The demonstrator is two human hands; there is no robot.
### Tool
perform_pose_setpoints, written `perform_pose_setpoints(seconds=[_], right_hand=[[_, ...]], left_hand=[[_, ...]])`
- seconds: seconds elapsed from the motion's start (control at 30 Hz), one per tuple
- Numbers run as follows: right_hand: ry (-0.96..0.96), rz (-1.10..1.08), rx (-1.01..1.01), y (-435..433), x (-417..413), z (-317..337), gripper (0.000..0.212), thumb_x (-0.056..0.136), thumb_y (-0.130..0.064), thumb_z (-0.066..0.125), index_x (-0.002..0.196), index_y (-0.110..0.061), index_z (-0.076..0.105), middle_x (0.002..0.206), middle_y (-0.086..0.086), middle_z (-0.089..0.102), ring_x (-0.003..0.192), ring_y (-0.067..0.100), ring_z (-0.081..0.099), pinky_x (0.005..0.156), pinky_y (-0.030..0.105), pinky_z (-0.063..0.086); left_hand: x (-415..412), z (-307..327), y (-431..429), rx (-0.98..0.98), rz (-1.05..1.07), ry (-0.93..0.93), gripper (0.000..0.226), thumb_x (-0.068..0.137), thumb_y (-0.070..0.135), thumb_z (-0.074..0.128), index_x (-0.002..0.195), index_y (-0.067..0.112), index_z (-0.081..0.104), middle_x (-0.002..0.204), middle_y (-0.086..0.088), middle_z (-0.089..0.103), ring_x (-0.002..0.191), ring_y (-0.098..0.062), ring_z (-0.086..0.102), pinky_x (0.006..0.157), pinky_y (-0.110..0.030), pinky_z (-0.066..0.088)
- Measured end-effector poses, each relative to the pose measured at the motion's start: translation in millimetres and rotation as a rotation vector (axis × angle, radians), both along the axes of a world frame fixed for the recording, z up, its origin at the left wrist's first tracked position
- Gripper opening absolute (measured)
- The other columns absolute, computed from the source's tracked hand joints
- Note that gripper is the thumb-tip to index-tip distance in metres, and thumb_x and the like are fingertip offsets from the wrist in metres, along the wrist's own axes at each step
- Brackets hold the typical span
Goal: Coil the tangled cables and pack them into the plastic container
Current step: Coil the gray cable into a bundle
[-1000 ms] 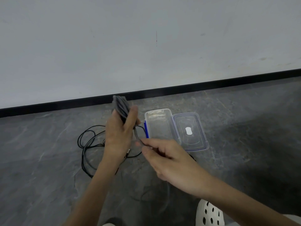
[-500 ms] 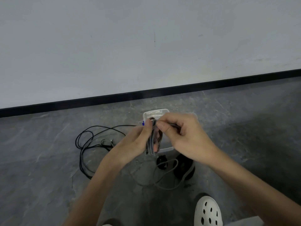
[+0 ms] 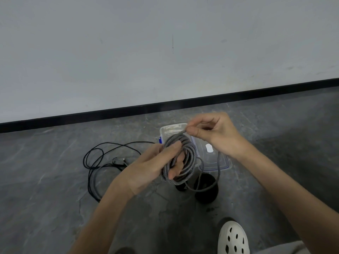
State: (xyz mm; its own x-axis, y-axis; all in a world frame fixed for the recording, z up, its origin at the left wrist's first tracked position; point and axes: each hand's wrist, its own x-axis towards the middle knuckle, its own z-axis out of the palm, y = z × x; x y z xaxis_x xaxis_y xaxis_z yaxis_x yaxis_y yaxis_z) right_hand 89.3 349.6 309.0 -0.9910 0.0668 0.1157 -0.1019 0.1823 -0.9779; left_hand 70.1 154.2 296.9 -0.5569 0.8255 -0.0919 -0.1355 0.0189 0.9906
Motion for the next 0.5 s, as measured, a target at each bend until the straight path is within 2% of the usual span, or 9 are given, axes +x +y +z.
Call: perform_pose_setpoints(seconds=[0.07, 0.1, 0.17, 0.23, 0.37, 0.5], right_hand=[[-0.01, 0.008, -0.01, 0.2, -1.3, -3.8, 0.008, 0.078, -0.015, 0.07, 0.085, -0.014, 0.073, 0.075, 0.014, 0.071, 0.062, 0.031, 0.056, 0.058, 0.027, 0.047], [-0.013, 0.011, -0.016, -0.5, -2.0, -6.5, 0.01, 0.082, -0.008, 0.068, 0.09, -0.011, 0.073, 0.074, 0.017, 0.07, 0.058, 0.026, 0.052, 0.054, 0.024, 0.044], [-0.015, 0.015, -0.035, -2.6, -3.1, -11.9, 0.02, 0.087, 0.001, 0.062, 0.103, -0.009, 0.07, 0.077, 0.028, 0.067, 0.053, 0.021, 0.048, 0.049, 0.022, 0.042], [-0.021, 0.014, -0.059, -6.0, -3.4, -15.1, 0.023, 0.09, 0.002, 0.058, 0.104, -0.012, 0.069, 0.081, 0.035, 0.064, 0.052, 0.022, 0.047, 0.048, 0.021, 0.041], [-0.041, -0.007, -0.047, -11.7, -3.7, -18.6, 0.024, 0.095, -0.001, 0.053, 0.099, -0.018, 0.069, 0.071, 0.018, 0.062, 0.046, 0.011, 0.047, 0.047, 0.021, 0.04], [-0.056, -0.036, -0.02, -18.3, -2.7, -16.4, 0.026, 0.098, -0.004, 0.049, 0.099, -0.021, 0.068, 0.066, 0.009, 0.059, 0.043, 0.011, 0.046, 0.045, 0.022, 0.038]], left_hand=[[-1.1, 0.3, 1.0, 0.075, 0.047, -0.07, 0.039, 0.093, 0.052, 0.037, 0.071, 0.025, 0.054, 0.051, 0.01, 0.043, 0.059, -0.015, 0.039, 0.067, -0.021, 0.041], [-1.9, 0.8, 1.5, 0.117, 0.077, -0.099, 0.038, 0.093, 0.051, 0.038, 0.069, 0.026, 0.055, 0.05, 0.011, 0.042, 0.059, -0.016, 0.038, 0.067, -0.02, 0.041], [-4.1, 0.6, 2.1, 0.18, 0.13, -0.143, 0.036, 0.093, 0.048, 0.041, 0.067, 0.027, 0.056, 0.049, 0.011, 0.041, 0.06, -0.015, 0.039, 0.067, -0.018, 0.043], [-5.4, 0.4, 2.6, 0.21, 0.163, -0.169, 0.036, 0.096, 0.044, 0.044, 0.066, 0.027, 0.055, 0.048, 0.011, 0.041, 0.061, -0.014, 0.044, 0.069, -0.019, 0.045], [-7.3, -0.3, 4.3, 0.25, 0.219, -0.266, 0.038, 0.095, 0.04, 0.039, 0.065, 0.026, 0.057, 0.047, 0.01, 0.041, 0.063, -0.011, 0.05, 0.072, -0.02, 0.047], [-9.1, 2.2, 3.5, 0.298, 0.277, -0.304, 0.038, 0.094, 0.039, 0.04, 0.064, 0.025, 0.059, 0.047, 0.01, 0.041, 0.062, -0.01, 0.051, 0.071, -0.021, 0.048]])
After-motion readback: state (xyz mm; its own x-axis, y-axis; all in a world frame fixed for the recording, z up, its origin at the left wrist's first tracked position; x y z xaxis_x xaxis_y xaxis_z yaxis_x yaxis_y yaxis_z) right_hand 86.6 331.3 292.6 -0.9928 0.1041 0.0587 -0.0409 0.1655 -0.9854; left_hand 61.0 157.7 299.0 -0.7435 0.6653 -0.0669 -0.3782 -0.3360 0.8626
